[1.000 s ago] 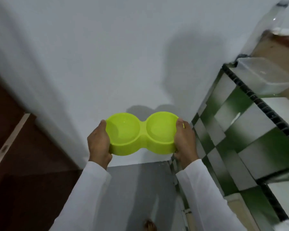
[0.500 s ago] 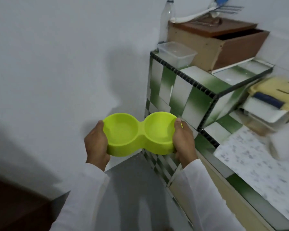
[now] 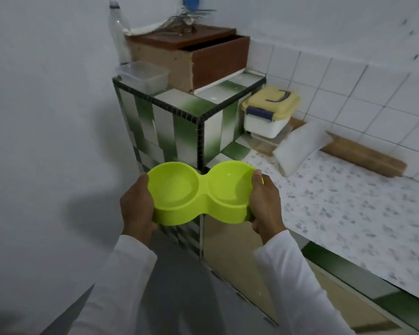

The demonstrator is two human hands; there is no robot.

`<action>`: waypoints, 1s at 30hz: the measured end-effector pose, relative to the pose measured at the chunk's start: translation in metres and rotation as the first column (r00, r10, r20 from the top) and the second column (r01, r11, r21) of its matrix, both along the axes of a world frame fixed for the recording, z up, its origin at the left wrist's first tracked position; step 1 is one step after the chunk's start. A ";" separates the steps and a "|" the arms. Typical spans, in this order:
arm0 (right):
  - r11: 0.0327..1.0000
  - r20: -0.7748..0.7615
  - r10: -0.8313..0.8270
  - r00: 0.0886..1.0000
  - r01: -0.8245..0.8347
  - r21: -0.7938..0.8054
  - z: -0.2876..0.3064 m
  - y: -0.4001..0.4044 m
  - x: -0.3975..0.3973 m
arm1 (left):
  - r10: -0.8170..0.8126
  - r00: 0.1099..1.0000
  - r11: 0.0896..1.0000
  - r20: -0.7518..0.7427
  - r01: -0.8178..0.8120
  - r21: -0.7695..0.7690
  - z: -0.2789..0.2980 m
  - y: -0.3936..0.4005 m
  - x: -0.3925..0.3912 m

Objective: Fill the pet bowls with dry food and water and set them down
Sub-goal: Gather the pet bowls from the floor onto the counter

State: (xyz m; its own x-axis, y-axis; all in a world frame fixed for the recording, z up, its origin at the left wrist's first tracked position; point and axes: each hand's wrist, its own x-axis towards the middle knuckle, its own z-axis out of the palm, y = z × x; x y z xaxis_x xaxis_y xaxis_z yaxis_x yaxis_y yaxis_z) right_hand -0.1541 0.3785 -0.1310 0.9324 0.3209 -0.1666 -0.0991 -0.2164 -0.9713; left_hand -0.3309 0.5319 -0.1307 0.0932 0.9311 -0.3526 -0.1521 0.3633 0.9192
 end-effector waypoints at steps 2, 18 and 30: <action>0.999 0.015 -0.039 0.999 0.039 -0.005 0.003 -0.034 0.015 | -0.046 0.999 0.999 0.000 0.046 0.003 -0.003 -0.022 0.021; 0.930 0.050 -0.365 0.929 0.367 -0.019 0.004 -0.313 0.095 | -0.440 0.897 0.896 -0.035 0.442 0.046 -0.005 -0.249 0.170; 0.753 0.004 -0.658 0.753 0.658 0.027 -0.009 -0.503 0.098 | -0.643 0.764 0.765 -0.045 0.644 -0.004 -0.015 -0.422 0.251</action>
